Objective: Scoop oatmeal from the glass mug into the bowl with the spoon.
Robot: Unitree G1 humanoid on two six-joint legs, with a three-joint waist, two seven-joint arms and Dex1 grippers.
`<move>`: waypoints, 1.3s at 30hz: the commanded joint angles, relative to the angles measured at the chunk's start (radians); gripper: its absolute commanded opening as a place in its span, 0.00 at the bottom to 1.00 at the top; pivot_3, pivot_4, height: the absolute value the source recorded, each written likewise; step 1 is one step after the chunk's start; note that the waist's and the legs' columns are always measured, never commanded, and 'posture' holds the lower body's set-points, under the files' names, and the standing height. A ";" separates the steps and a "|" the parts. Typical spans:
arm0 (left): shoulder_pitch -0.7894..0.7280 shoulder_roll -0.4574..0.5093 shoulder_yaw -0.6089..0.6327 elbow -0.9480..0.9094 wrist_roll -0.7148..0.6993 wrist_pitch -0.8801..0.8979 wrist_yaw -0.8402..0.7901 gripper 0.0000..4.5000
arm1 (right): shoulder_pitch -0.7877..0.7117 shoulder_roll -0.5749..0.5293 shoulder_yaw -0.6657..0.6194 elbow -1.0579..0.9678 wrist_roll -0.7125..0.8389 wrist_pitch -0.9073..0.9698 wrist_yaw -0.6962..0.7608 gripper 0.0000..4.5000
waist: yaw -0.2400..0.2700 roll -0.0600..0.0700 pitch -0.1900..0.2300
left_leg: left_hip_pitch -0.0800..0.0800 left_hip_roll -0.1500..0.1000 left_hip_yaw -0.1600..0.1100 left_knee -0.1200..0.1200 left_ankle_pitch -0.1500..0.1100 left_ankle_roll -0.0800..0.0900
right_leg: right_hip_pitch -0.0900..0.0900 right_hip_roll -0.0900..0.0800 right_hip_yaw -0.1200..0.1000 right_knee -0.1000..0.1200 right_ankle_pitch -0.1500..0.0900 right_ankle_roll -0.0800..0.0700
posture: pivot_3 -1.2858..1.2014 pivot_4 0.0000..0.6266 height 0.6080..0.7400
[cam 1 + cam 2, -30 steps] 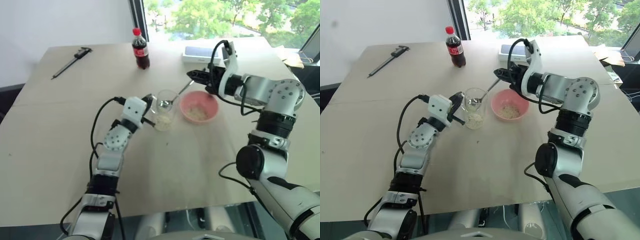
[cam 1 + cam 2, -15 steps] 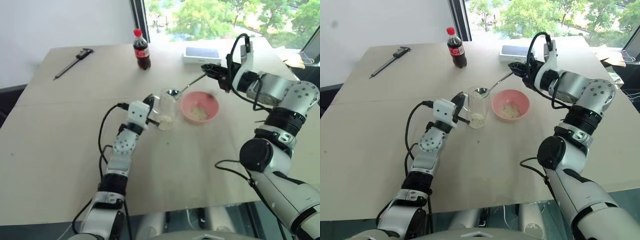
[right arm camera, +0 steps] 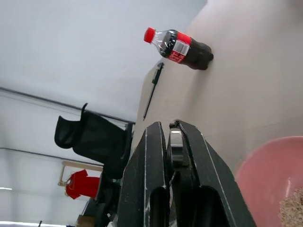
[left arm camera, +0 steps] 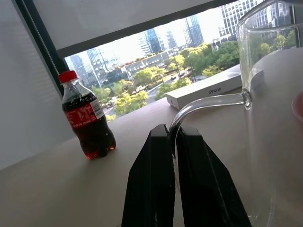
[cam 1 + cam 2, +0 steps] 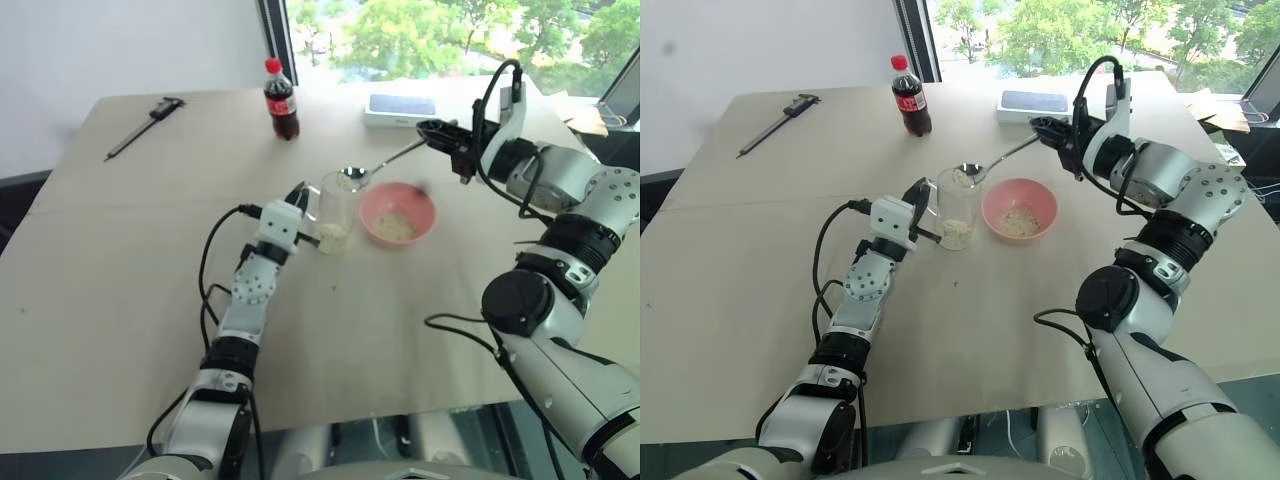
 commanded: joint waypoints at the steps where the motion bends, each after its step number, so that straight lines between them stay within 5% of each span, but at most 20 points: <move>1: 0.008 0.013 -0.005 0.020 0.020 -0.011 0.010 0.00 | -0.059 -0.036 -0.043 0.008 0.045 -0.018 -0.020 0.00 | 0.001 0.000 0.000 | 0.000 0.000 0.000 0.000 0.000 0.000 | 0.000 0.000 0.000 0.000 0.000 0.000 | 0.52 0.24 1.00; 14: 0.075 0.072 0.051 -0.049 -0.004 0.005 0.060 0.00 | -0.001 -0.140 0.027 0.052 0.042 -0.075 0.004 0.00 | -0.009 0.000 0.000 | 0.001 0.002 0.003 -0.001 -0.002 0.003 | 0.000 0.001 0.002 0.000 0.000 0.000 | 0.52 0.24 1.00; 30: 0.126 0.065 0.057 -0.142 -0.101 0.071 -0.036 0.00 | 0.265 -0.402 0.903 -0.364 -0.261 -0.596 0.600 0.00 | -0.025 0.000 0.000 | 0.001 0.002 0.004 -0.001 0.000 0.001 | 0.000 0.001 0.003 -0.002 0.000 0.000 | 0.52 0.24 1.00; 35: 0.122 0.062 0.058 -0.141 -0.100 0.074 -0.041 0.00 | 0.308 -0.503 1.077 -0.442 -0.406 -0.790 0.749 0.00 | -0.020 0.000 0.000 | 0.000 0.001 0.002 0.000 0.000 0.000 | 0.000 0.001 0.002 -0.003 0.000 0.000 | 0.52 0.24 1.00; 39: 0.125 0.056 0.060 -0.145 -0.107 0.079 -0.044 0.00 | 0.327 -0.523 1.099 -0.434 -0.451 -0.851 0.787 0.00 | -0.017 0.000 0.000 | 0.001 0.001 0.002 0.000 0.000 0.000 | 0.000 0.001 0.002 -0.003 0.000 0.000 | 0.52 0.24 1.00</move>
